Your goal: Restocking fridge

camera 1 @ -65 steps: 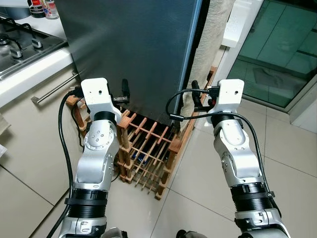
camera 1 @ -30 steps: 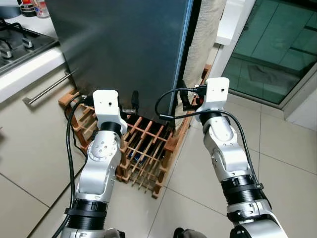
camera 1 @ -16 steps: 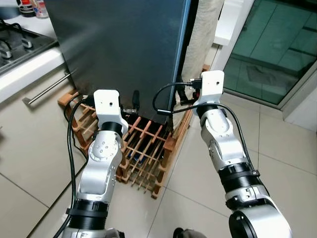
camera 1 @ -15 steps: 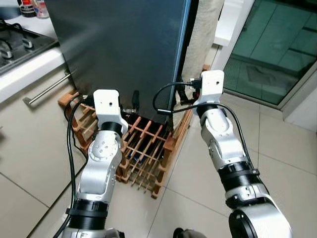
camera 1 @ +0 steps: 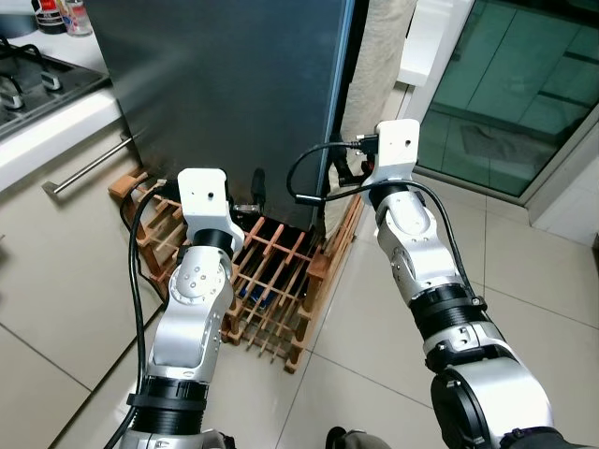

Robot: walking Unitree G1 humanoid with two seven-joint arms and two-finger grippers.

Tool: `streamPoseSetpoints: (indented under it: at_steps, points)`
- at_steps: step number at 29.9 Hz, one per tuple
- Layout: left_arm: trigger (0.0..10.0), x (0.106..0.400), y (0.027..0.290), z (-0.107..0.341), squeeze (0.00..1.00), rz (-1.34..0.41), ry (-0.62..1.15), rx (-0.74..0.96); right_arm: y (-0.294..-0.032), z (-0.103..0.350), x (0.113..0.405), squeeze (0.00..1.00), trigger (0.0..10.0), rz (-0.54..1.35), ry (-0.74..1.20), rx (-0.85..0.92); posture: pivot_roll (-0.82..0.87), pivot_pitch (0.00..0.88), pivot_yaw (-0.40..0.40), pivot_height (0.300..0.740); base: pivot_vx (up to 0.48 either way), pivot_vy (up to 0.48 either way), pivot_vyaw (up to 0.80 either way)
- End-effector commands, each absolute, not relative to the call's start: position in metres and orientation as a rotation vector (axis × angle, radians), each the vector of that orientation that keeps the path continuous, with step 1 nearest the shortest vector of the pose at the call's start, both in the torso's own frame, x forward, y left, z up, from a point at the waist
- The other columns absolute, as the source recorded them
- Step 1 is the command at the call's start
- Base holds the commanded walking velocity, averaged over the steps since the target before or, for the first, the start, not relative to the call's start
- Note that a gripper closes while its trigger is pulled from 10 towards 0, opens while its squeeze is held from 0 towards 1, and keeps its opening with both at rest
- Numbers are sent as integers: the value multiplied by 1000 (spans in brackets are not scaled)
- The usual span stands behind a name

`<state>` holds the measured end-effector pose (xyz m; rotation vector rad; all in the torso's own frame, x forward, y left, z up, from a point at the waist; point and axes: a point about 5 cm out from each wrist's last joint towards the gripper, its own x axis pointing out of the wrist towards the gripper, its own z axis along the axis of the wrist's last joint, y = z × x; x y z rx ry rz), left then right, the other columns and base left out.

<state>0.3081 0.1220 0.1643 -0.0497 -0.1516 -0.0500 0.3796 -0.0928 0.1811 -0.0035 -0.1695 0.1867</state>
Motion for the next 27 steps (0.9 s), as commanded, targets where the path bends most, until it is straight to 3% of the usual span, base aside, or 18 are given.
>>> streamPoseSetpoints:
  at_steps: [1, 12, 27]
  points:
    - [10000, 306, 119, 166, 0, -51, -156, -47, -106, 193, 386, 0, 10000, 121, -202, 5, -22, 77, -72, 740, 0, 0, 0]
    - [10000, 307, 116, 168, 0, -52, -160, -56, -103, 197, 394, 0, 10000, 214, -182, 113, -23, 80, -74, 740, 0, 0, 0]
    - [10000, 306, 115, 166, 0, -74, -156, -49, -107, 190, 384, 0, 10000, 201, -214, 70, -25, 85, -81, 740, 0, 0, 0]
